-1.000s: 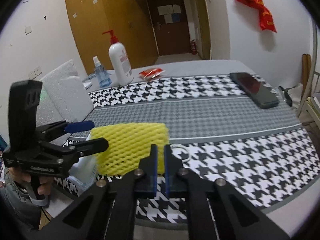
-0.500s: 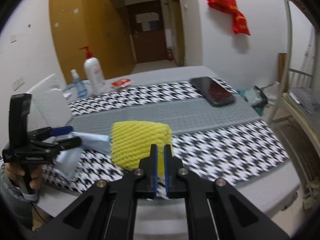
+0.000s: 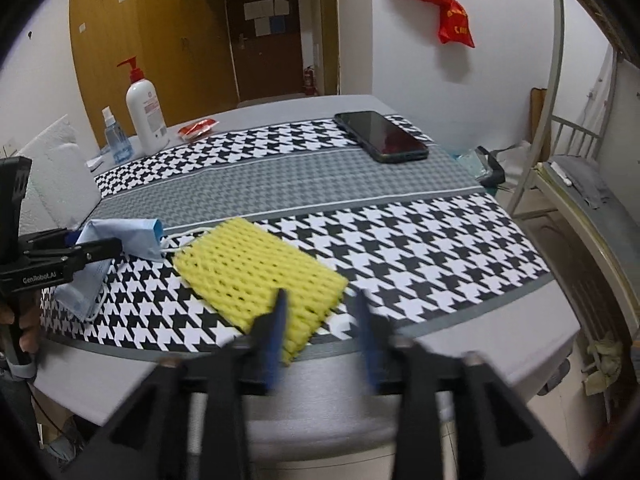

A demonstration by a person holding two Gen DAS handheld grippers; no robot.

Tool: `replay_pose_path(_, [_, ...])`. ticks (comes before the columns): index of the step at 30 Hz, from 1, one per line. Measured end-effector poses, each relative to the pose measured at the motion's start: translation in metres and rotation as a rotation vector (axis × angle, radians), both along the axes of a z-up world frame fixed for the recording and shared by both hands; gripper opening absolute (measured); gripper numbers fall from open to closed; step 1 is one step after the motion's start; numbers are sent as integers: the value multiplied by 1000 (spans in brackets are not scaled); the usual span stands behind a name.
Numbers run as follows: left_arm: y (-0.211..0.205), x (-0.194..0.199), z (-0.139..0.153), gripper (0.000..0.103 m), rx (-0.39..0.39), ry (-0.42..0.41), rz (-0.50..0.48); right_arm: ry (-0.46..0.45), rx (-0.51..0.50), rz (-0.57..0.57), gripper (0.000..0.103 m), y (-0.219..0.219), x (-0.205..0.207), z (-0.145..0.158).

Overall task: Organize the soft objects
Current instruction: 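Lift the mesh sleeve with the right tool while the left tool lifts the mask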

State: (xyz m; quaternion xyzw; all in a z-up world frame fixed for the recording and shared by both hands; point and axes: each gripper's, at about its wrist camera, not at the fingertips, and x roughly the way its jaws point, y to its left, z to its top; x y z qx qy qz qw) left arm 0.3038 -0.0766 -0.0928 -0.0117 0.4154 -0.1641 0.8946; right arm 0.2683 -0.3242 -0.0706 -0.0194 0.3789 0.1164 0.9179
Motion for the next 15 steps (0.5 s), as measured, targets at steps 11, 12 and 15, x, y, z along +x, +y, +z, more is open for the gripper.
replay_pose_path(11, [2,2,-2,17,-7,12,-4,-19,-34,89,68,22,4,1])
replay_pose_path(12, [2,2,-2,17,-7,12,-2,-15,-36,103,68,27,7,-1])
replay_pose_path(15, [3,2,-2,17,-6,13,4,7,-29,128,68,33,16,-6])
